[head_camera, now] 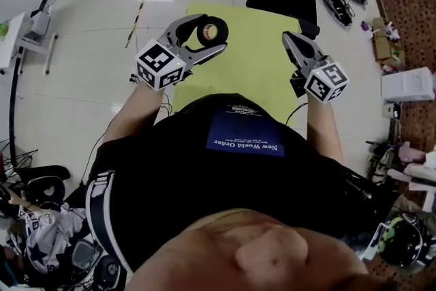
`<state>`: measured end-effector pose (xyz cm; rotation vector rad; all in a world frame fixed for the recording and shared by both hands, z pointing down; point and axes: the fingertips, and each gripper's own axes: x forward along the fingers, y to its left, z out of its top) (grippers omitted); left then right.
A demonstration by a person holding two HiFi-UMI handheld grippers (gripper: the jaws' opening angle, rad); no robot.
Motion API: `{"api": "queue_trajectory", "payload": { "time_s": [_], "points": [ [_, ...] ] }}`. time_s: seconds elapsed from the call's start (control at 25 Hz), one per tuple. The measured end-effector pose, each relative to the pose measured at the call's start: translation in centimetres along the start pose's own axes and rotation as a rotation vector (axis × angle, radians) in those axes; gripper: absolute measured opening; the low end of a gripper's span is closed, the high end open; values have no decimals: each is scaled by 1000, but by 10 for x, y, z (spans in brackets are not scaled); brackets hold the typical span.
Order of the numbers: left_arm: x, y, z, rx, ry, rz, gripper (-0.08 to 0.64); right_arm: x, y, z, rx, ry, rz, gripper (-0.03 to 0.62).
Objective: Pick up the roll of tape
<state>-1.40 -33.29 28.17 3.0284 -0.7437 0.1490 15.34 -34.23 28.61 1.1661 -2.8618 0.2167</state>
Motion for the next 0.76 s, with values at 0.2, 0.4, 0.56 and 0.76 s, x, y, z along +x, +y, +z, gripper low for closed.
{"api": "queue_trajectory", "payload": {
  "time_s": [0.2, 0.4, 0.56, 0.76],
  "points": [
    [0, 4, 1, -2, -5, 3, 373, 4, -1, 0, -11, 3, 7, -14],
    [0, 3, 3, -1, -6, 7, 373, 3, 1, 0, -17, 9, 15, -14],
    [-1, 1, 3, 0, -7, 5, 373, 2, 1, 0, -21, 8, 16, -14],
    [-2, -1, 3, 3, -8, 5, 373, 1, 4, -2, -26, 9, 19, -14]
  ]
}}
